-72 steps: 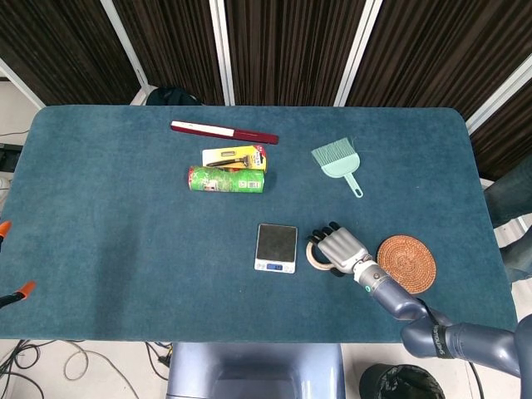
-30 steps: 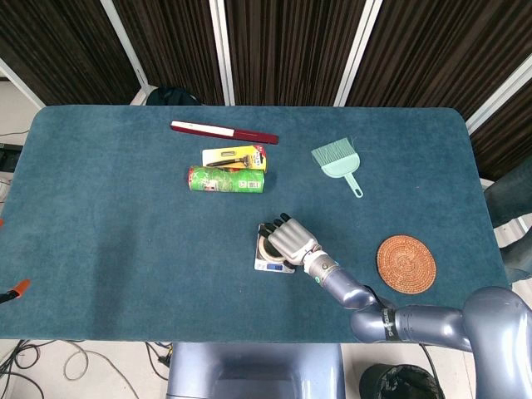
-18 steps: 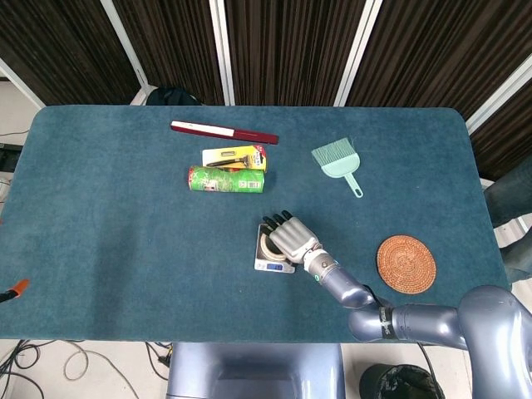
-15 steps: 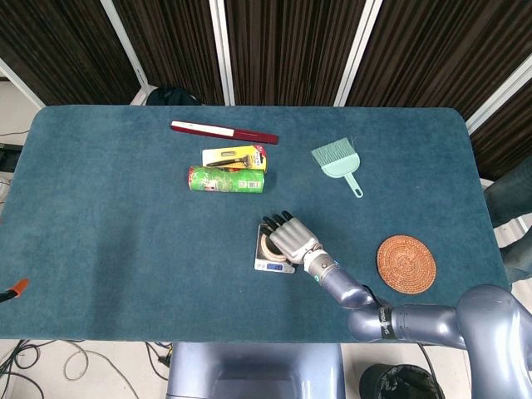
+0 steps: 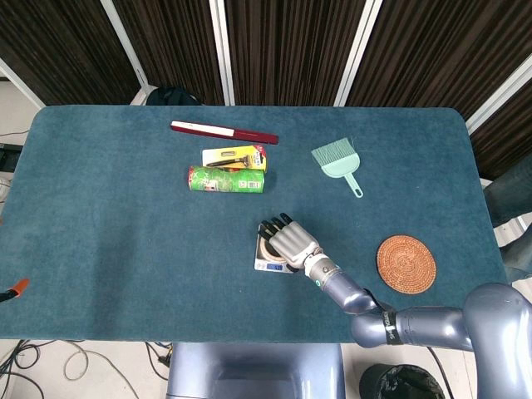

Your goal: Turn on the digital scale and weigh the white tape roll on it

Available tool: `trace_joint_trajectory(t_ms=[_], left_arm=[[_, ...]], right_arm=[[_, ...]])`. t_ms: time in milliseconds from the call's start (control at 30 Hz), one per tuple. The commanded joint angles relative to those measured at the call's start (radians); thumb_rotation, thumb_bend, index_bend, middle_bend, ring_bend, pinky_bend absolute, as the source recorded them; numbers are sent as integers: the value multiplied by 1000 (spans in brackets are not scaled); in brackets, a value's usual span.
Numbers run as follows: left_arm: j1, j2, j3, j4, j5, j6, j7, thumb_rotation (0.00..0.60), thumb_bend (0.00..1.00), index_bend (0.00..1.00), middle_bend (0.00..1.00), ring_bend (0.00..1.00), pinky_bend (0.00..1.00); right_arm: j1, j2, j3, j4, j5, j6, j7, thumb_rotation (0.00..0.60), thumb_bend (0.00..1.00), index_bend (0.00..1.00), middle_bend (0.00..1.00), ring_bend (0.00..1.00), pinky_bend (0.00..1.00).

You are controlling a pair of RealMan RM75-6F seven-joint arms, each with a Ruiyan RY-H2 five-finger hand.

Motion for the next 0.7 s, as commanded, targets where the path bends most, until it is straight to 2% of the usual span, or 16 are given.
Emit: trace_joint_trajectory(t_ms=[33, 233, 433, 567, 633, 700], left_arm=[[1, -1, 1, -3, 3, 2, 3, 600, 29, 0, 0, 0, 0], [6, 1, -3, -5, -1, 15, -2, 600, 29, 0, 0, 0, 0], [4, 4, -4, -2, -8, 5, -5, 600, 29, 0, 0, 0, 0], [8, 6, -6, -6, -5, 16, -11, 600, 29, 0, 0, 0, 0], [11, 7, -6, -9, -5, 20, -12, 600, 29, 0, 0, 0, 0], [11, 7, -7, -12, -7, 21, -8, 600, 29, 0, 0, 0, 0]], right_arm=[[2, 4, -2, -11, 6, 24, -16, 600, 324, 80, 14, 42, 55], [9, 34, -3, -43, 34, 57, -42, 600, 324, 74, 9, 34, 55], [-45, 194, -21, -218, -14, 171, -45, 600, 324, 57, 9, 31, 47], [-163, 319, -85, -376, -180, 336, -12, 600, 323, 38, 9, 32, 34], [-262, 374, -147, -442, -308, 448, 35, 600, 323, 38, 9, 31, 28], [-380, 415, -233, -455, -502, 568, 115, 600, 323, 38, 9, 31, 25]])
